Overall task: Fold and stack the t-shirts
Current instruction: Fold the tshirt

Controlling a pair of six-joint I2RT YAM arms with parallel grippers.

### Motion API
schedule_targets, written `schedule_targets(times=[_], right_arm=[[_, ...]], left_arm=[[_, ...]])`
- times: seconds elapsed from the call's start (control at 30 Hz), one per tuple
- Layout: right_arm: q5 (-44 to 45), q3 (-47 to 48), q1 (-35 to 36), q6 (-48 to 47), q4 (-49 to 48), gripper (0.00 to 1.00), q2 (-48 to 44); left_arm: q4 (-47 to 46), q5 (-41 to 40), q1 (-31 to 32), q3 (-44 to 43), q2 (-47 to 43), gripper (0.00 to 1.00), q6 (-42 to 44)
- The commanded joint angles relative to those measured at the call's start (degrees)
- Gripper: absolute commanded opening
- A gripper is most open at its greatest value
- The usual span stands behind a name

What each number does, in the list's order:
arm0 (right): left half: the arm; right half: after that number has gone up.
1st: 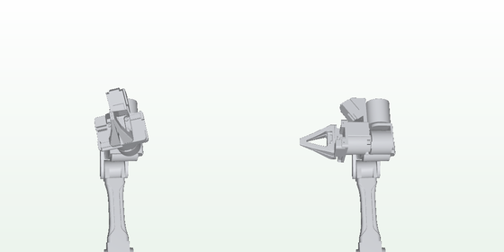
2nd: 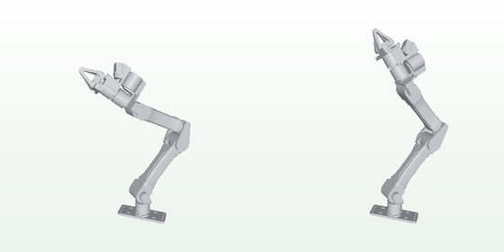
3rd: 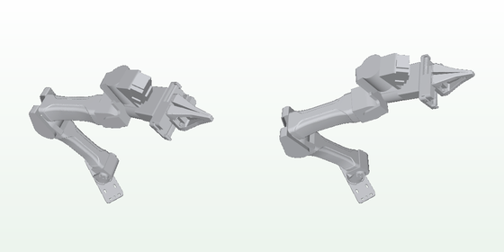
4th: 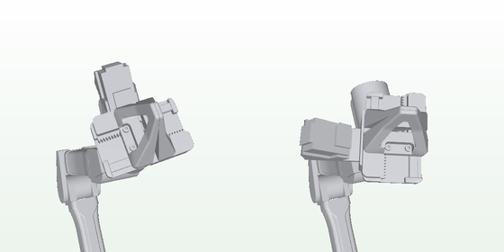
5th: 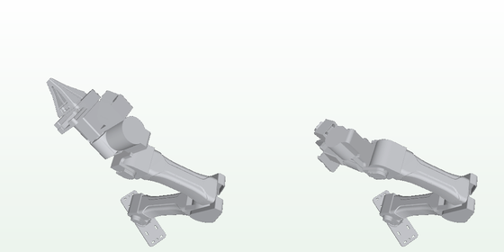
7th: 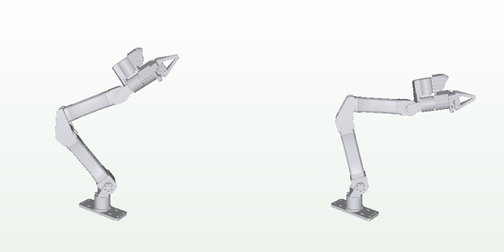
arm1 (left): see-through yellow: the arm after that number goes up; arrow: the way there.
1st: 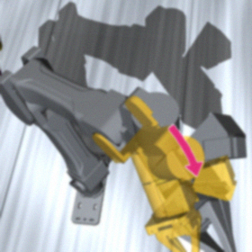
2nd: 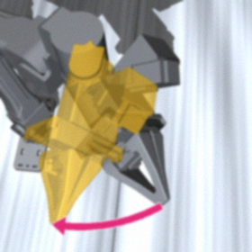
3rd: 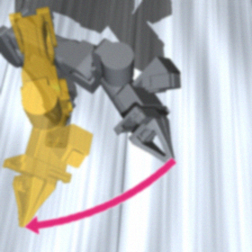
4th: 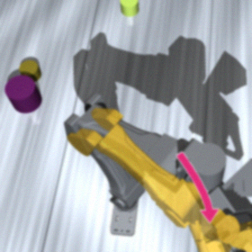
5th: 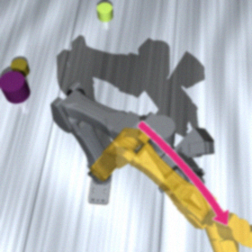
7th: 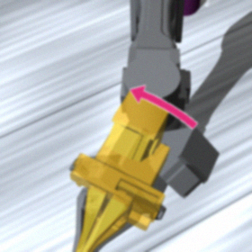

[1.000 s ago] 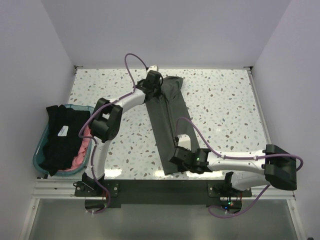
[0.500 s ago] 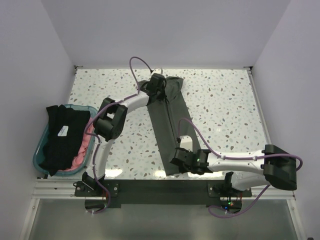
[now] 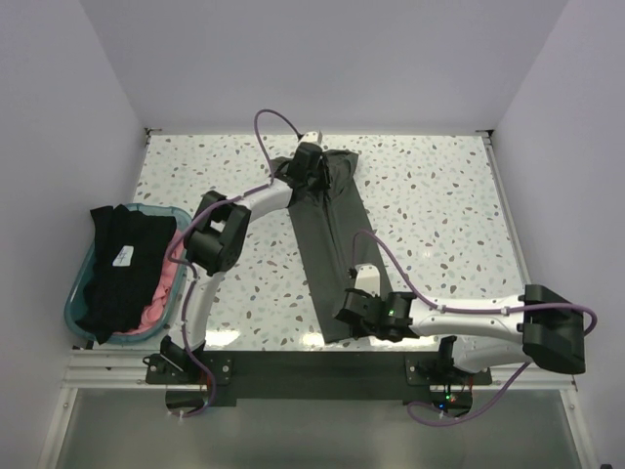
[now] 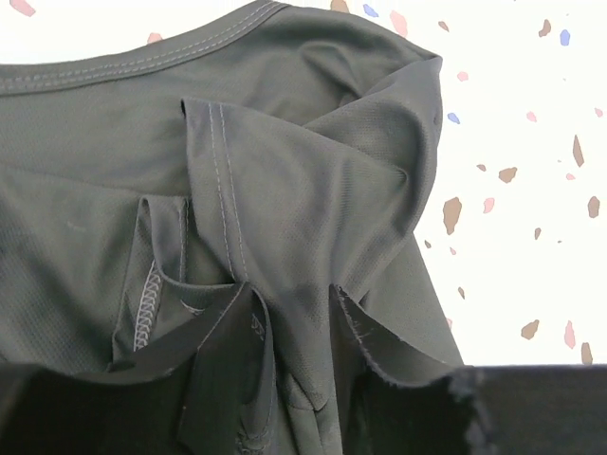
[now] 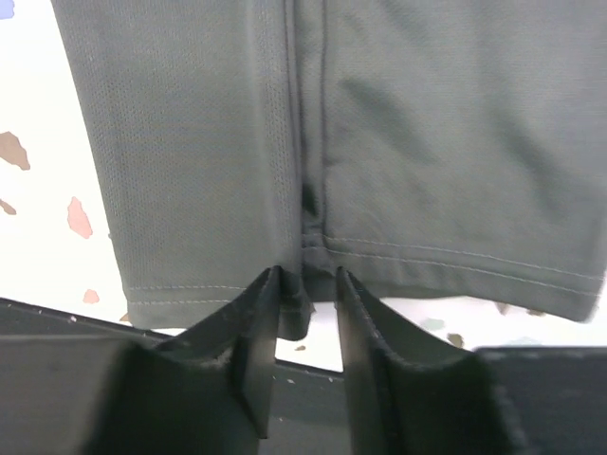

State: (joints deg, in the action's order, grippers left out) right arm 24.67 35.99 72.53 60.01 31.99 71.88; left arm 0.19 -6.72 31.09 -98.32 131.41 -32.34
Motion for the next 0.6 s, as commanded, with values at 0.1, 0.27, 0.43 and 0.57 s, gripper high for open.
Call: schedule_targets(times=[0.1, 0.27, 0.43, 0.57], right_arm=[[6.9, 4.5, 0.4, 0.5, 7.4, 0.45, -5.8], [9.6, 7.6, 0.4, -0.8, 11.2, 0.54, -8.8], [13.7, 9.9, -1.5, -3.2, 14.6, 0.64, -8.2], [7.2, 9.5, -9.9, -10.9, 10.2, 0.65, -8.9]], left_arm=[[-6.0, 2.1, 0.1, -2.2, -6.2, 0.52, 3.2], [-7.0, 2.8, -0.1, -1.4, -11.2, 0.63, 4.6], [-2.3, -0.6, -0.2, 3.0, -17.9, 0.69, 1.2], [-0.3, -2.9, 0.4, 16.8, -26.5, 0.66, -5.4]])
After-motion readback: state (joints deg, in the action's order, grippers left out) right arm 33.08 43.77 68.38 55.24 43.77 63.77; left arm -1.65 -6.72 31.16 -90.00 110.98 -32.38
